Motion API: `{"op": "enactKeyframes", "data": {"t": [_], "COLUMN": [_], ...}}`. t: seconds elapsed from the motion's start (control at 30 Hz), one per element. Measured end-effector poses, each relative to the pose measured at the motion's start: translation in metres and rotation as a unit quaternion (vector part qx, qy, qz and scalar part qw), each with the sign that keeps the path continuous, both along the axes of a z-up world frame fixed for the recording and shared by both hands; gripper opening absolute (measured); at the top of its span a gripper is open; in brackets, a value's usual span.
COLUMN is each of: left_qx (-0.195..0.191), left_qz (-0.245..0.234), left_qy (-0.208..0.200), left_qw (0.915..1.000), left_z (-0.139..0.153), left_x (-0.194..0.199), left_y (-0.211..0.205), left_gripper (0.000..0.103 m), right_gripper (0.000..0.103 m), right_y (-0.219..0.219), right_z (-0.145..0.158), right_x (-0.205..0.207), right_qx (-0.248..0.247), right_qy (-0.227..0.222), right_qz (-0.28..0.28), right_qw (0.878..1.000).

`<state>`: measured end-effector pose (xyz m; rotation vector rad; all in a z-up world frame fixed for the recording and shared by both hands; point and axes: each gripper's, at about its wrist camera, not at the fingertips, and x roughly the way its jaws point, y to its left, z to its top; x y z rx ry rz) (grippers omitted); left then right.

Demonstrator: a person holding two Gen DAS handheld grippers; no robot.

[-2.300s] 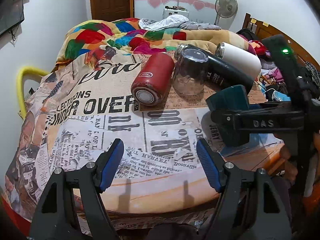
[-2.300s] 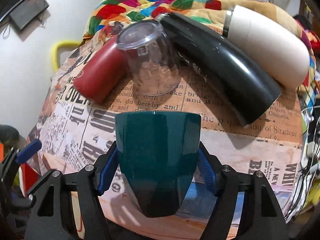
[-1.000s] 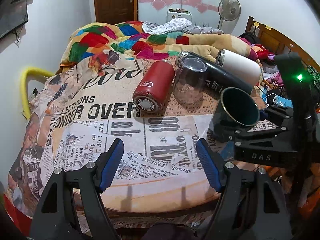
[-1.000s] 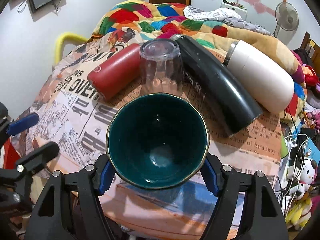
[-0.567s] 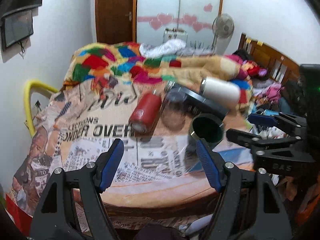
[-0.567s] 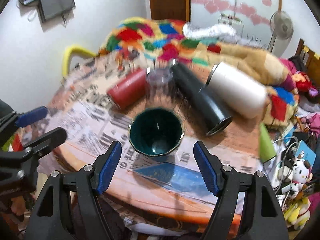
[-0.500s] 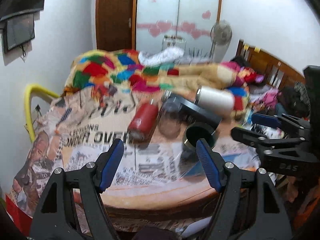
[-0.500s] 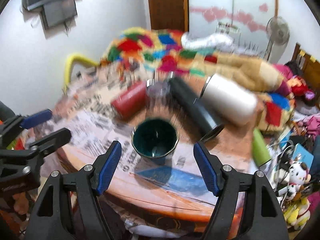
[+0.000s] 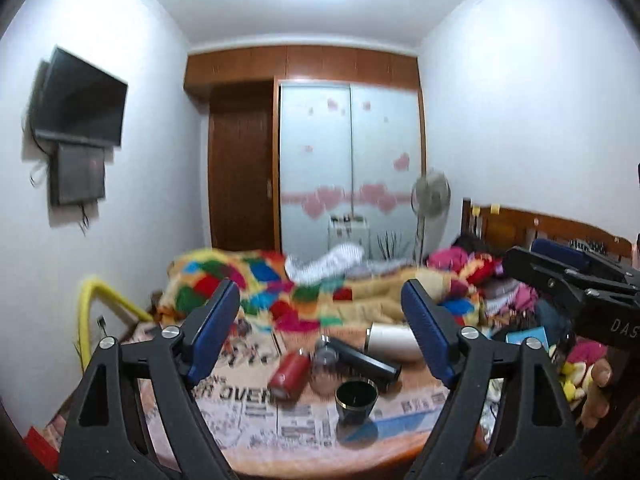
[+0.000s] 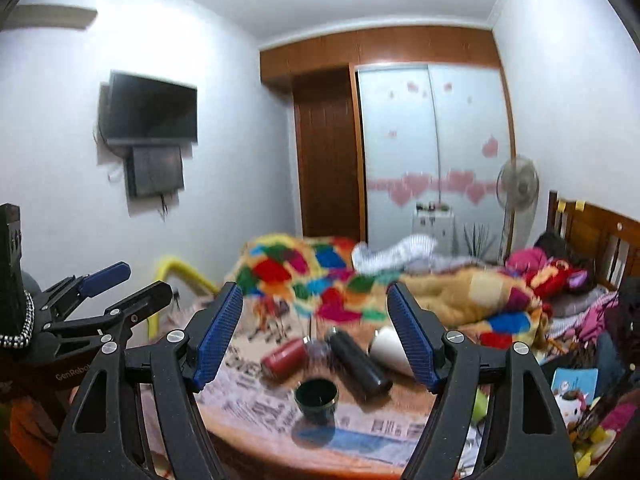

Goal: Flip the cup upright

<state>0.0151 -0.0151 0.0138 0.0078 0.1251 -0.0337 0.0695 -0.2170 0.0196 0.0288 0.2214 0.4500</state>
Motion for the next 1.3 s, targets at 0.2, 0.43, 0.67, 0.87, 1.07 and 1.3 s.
{"op": "enactKeyframes", "data": {"t": [0.2, 0.43, 0.67, 0.87, 1.07, 1.3], "left_qx": [0.003, -0.007, -0.016, -0.018, -0.018, -0.018], "left_qz": [0.024, 0.040, 0.038, 0.038, 0.038, 0.038], "left_qy": [-0.039, -0.034, -0.024, -0.020, -0.018, -0.017], "left_qw": [0.9990, 0.9986, 0.9989, 0.9989, 0.9990, 0.9990], "left_z": [0.002, -0.005, -0.010, -0.012, -0.012, -0.012], "left_x": [-0.029, -0.032, -0.027, -0.026, -0.025, -0.025], "left_y": [-0.009, -0.007, -0.007, -0.007, -0.007, -0.008], "left_gripper": [0.094, 0.103, 0.103, 0.103, 0.103, 0.103], "right_gripper": [0.079, 0.101, 0.103, 0.103, 0.103, 0.103], "right_y": [0.002, -0.002, -0.007, -0.008, -0.007, -0.006], "right_z": [0.000, -0.011, -0.009, -0.011, -0.011, -0.010], "right_x": [-0.014, -0.015, -0.024, -0.028, -0.028, -0.028], "right_qx": [0.018, 0.009, 0.009, 0.006, 0.003, 0.004], "right_qy": [-0.021, -0.016, -0.015, -0.012, -0.010, -0.009], "right_qz": [-0.001, -0.026, -0.032, -0.030, -0.028, -0.029], "right_qw": [1.000, 1.000, 0.999, 0.999, 1.000, 1.000]}}
